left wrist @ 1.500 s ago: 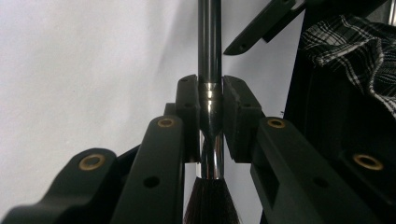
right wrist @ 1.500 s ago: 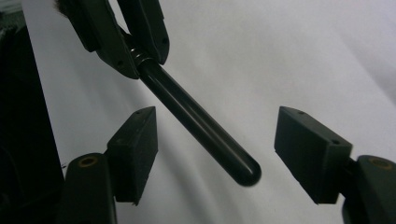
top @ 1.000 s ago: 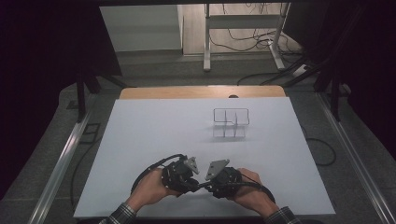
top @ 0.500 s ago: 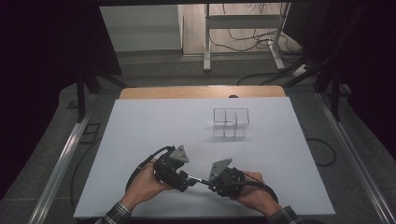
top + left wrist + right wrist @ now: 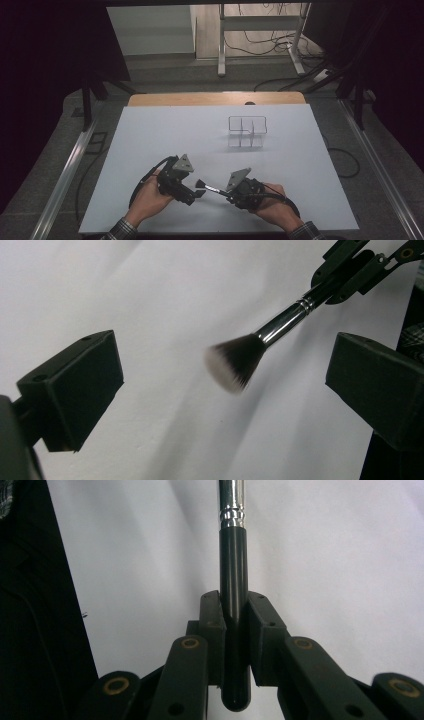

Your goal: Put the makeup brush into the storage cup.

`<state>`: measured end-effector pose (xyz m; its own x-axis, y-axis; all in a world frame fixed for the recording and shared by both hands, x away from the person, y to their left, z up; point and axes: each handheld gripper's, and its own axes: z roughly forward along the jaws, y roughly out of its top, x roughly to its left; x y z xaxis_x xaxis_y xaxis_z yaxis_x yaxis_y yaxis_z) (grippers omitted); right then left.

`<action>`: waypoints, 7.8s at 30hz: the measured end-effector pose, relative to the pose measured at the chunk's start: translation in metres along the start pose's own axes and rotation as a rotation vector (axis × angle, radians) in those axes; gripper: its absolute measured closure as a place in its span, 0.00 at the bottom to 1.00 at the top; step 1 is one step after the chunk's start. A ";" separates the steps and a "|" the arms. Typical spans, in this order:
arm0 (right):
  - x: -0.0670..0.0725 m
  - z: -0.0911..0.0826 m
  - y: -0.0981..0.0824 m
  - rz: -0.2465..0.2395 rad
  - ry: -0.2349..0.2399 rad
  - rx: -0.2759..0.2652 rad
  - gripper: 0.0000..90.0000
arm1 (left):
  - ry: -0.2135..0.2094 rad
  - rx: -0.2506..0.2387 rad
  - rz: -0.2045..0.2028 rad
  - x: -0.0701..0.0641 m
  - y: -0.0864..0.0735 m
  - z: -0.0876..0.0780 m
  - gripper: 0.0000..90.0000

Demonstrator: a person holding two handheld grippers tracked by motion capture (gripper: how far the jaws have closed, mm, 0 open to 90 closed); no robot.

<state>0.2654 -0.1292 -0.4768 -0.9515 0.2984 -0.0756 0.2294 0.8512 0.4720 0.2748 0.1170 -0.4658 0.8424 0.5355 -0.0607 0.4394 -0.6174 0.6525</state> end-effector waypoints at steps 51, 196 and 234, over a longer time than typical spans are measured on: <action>-0.009 -0.023 -0.010 0.180 -0.153 -0.205 0.87 | -0.130 -0.189 -0.308 0.014 -0.032 -0.022 0.03; 0.002 -0.030 -0.006 0.210 -0.079 -0.338 0.87 | -0.082 -0.105 -0.119 -0.005 -0.020 -0.007 0.04; -0.013 -0.041 -0.022 0.254 -0.105 -0.348 0.87 | 0.078 -0.038 -0.093 0.004 -0.046 -0.019 0.02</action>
<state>0.2648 -0.1698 -0.4505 -0.8436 0.5369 0.0012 0.3539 0.5544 0.7533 0.2520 0.1585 -0.4814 0.7712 0.6334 -0.0645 0.5012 -0.5416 0.6748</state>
